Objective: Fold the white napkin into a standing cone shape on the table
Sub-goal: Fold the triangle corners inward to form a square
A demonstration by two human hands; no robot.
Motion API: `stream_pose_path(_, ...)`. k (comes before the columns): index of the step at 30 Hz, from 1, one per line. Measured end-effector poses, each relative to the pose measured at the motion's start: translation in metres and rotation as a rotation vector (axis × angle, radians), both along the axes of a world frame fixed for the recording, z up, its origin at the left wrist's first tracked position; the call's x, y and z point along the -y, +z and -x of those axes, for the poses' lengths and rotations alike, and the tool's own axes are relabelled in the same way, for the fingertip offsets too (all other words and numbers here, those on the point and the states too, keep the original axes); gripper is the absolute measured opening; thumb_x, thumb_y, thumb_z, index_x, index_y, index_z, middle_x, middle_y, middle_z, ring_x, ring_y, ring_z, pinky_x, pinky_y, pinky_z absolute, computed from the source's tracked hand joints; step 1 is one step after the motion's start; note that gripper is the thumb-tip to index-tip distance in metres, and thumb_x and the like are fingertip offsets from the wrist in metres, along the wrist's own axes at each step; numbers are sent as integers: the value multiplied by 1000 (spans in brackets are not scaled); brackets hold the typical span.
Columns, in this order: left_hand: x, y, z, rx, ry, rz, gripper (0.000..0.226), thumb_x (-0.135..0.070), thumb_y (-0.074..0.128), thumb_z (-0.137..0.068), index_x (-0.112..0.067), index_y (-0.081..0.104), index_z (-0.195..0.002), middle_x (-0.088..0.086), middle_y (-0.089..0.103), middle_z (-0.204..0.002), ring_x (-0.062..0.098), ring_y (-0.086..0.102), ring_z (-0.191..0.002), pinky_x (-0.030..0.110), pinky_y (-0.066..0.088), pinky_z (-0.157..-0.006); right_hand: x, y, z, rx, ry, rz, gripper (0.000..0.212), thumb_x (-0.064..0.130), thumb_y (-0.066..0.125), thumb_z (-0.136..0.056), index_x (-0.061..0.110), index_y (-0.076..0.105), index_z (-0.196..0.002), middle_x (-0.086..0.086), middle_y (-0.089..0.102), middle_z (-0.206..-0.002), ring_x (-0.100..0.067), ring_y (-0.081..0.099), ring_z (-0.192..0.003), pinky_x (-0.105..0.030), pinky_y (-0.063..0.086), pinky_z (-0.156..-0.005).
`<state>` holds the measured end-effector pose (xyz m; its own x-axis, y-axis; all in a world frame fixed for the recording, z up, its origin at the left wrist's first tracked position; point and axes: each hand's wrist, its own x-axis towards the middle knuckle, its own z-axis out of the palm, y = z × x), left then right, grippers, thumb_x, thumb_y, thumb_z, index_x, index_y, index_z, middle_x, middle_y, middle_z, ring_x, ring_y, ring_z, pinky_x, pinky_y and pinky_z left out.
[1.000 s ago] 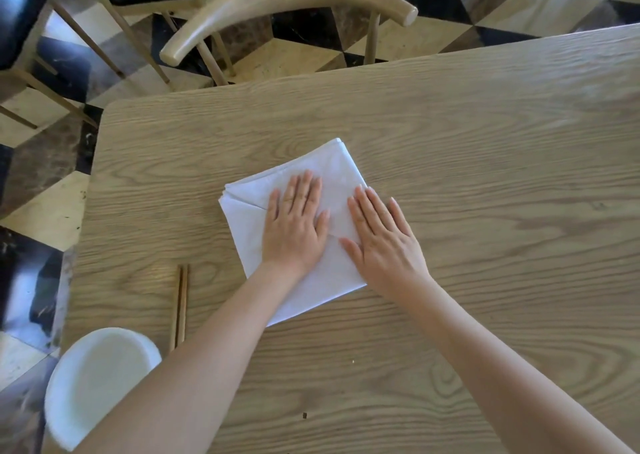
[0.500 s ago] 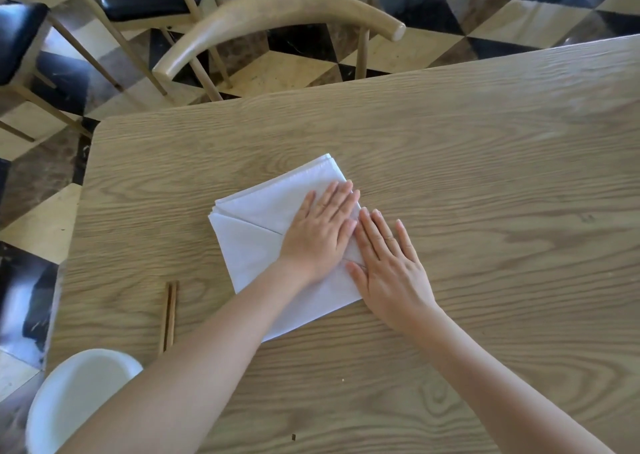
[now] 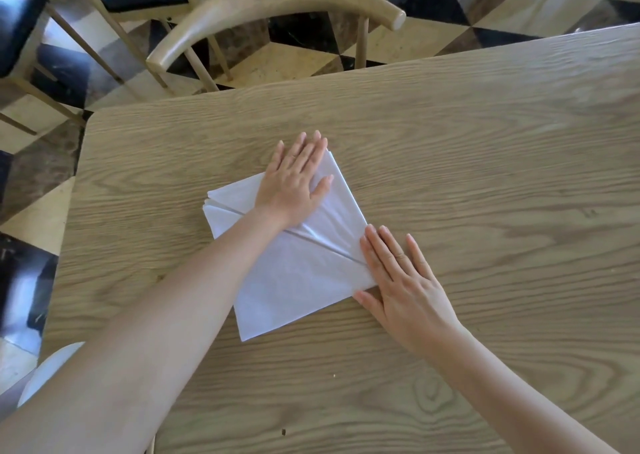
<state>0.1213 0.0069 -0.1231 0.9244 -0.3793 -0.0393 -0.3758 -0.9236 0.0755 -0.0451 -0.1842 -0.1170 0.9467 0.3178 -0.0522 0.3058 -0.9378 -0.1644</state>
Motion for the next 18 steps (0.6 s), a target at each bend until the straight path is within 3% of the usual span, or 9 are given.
stream_pose_path(4,9,12,29,77,23,105,66,-48,10,-93,-10,17,-147,6,16,-156,21,10,-144,40,-3,-115,16,7,2,8,24,-42,73,59,13,-94,9,28,-145,-4,24,-154,-15,17,-143,-38,10,-116)
stream_pose_path(6,20,14,64,75,-14,190,62,-44,11,-96,-7,26,-144,8,25,-153,23,19,-142,43,6,-116,16,11,0,24,41,-69,72,57,12,-95,9,28,-145,-4,23,-154,-15,17,-143,-37,10,-117)
stream_pose_path(9,20,3,103,48,-18,120,59,-42,13,-98,-9,31,-143,8,31,-151,23,24,-140,44,11,-113,11,8,2,38,124,-46,68,55,17,-96,8,33,-143,-6,30,-152,-18,24,-141,-39,16,-114)
stream_pose_path(13,-1,-2,88,-25,132,54,64,-46,9,-91,-17,11,-148,-1,9,-157,12,4,-144,38,-2,-117,14,-1,4,43,176,-8,67,52,33,-91,9,33,-143,-5,30,-152,-17,26,-141,-39,17,-115)
stream_pose_path(18,-40,2,68,-42,254,50,70,-49,-1,-86,-17,2,-148,-3,-1,-158,9,-5,-143,31,-7,-116,16,0,7,28,176,-18,64,48,29,-93,10,31,-144,-4,30,-152,-16,25,-141,-37,13,-116)
